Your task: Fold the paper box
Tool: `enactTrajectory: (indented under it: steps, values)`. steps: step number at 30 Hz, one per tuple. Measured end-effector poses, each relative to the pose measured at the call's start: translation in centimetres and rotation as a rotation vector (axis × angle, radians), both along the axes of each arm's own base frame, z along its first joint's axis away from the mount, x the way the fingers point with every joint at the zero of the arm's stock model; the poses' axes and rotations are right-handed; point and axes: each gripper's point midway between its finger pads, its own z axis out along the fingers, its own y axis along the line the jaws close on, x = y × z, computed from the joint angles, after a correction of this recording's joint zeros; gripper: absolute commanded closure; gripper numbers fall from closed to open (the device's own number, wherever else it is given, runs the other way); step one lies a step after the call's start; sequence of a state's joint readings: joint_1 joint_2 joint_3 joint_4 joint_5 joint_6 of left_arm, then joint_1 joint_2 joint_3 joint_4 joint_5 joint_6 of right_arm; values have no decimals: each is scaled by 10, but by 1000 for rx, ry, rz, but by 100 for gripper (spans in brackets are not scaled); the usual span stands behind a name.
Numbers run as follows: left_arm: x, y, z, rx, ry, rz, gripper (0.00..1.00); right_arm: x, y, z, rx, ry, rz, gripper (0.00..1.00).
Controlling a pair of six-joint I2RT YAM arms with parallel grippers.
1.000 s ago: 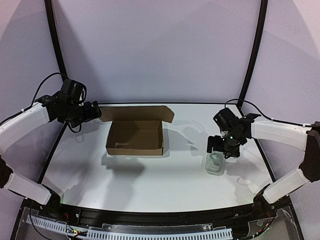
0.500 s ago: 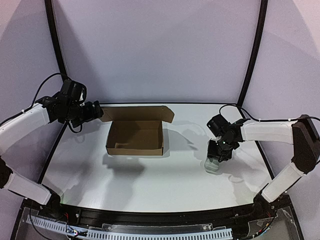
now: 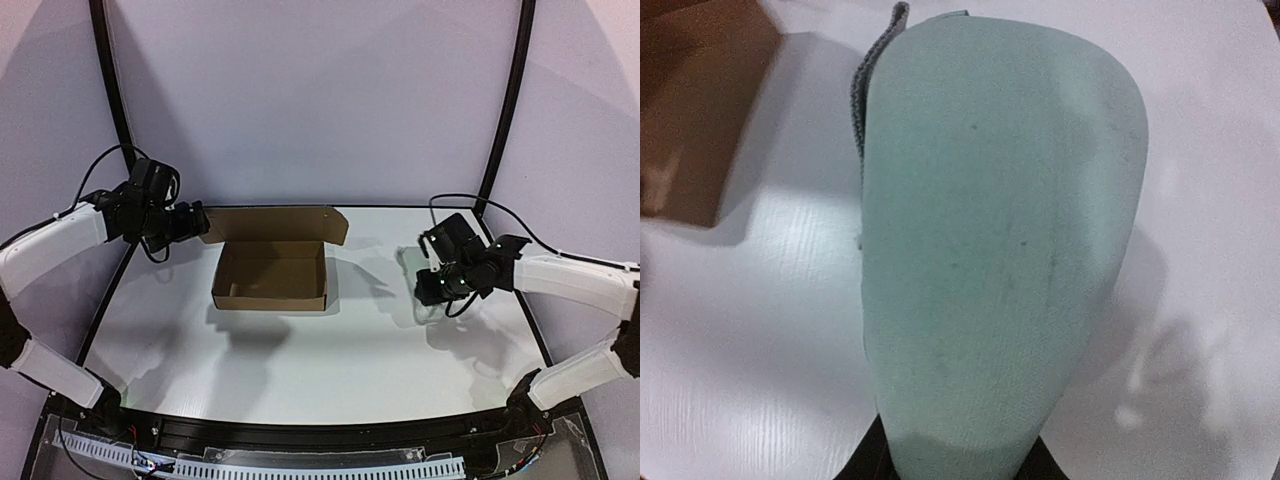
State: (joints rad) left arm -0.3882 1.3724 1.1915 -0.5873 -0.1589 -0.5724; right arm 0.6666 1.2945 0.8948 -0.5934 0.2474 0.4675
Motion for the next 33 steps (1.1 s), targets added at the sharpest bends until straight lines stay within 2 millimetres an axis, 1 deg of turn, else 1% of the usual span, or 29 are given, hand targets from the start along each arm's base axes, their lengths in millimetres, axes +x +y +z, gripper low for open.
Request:
enactTrajectory:
  steps: [1, 2, 3, 4, 5, 7, 8, 9, 10, 11, 12, 13, 14, 15, 16, 17, 18, 20, 22, 24, 25, 28, 30, 33]
  values:
    - [2, 0, 0, 3, 0, 2, 0, -4, 17, 11, 1, -43, 126, 81]
    - [4, -1, 1, 3, 0, 4, 0, -5, 22, 15, 3, -59, 163, 80]
    - [6, -1, 3, 6, 0, 8, 0, -12, 41, 27, 3, -109, 299, 79]
    - [8, -1, 5, 6, -3, 11, 0, -17, 55, 35, 7, -139, 399, 78]
    - [11, -1, 9, 7, -3, 18, 0, -27, 75, 47, 16, -184, 543, 78]
    - [17, -2, 17, 7, -9, 27, 0, -41, 101, 63, 37, -241, 733, 78]
    - [21, -3, 21, 5, -15, 34, 0, -50, 117, 75, 54, -287, 862, 78]
    - [23, -3, 22, 4, -16, 38, 0, -52, 121, 78, 60, -301, 895, 78]
    - [26, -3, 24, 7, -8, 48, 0, -62, 140, 93, 60, -379, 1056, 77]
    - [27, -3, 23, 8, -4, 52, 0, -63, 145, 96, 57, -401, 1093, 77]
    - [28, -3, 22, 12, 7, 57, 0, -65, 154, 102, 41, -433, 1168, 77]
    - [31, -3, 21, 15, 15, 62, 0, -63, 167, 109, 27, -476, 1240, 77]
    - [31, -3, 20, 17, 21, 66, 0, -60, 175, 112, 10, -504, 1280, 77]
    - [32, -2, 18, 25, 35, 75, 0, -54, 187, 118, -10, -541, 1326, 77]
    - [34, -2, 17, 28, 42, 83, 0, -49, 195, 119, -25, -564, 1350, 77]
    - [35, -1, 18, 32, 51, 92, 0, -38, 210, 122, -59, -599, 1392, 77]
    - [37, -1, 19, 32, 56, 101, 0, -27, 224, 122, -89, -630, 1419, 77]
    - [40, -1, 20, 31, 58, 114, 0, -10, 241, 119, -134, -656, 1447, 77]
    - [40, 0, 21, 28, 64, 128, 0, 13, 264, 110, -188, -686, 1471, 76]
    - [39, 1, 21, 27, 69, 135, 0, 28, 278, 98, -228, -694, 1485, 75]
    - [38, 1, 21, 27, 72, 139, 0, 34, 282, 92, -241, -694, 1489, 73]
    - [38, 2, 23, 24, 75, 147, 0, 51, 295, 64, -288, -670, 1499, 72]
    - [37, 2, 23, 24, 76, 149, 0, 58, 300, 48, -309, -649, 1503, 71]
    - [37, 3, 22, 25, 81, 149, 0, 70, 305, 18, -353, -605, 1501, 68]
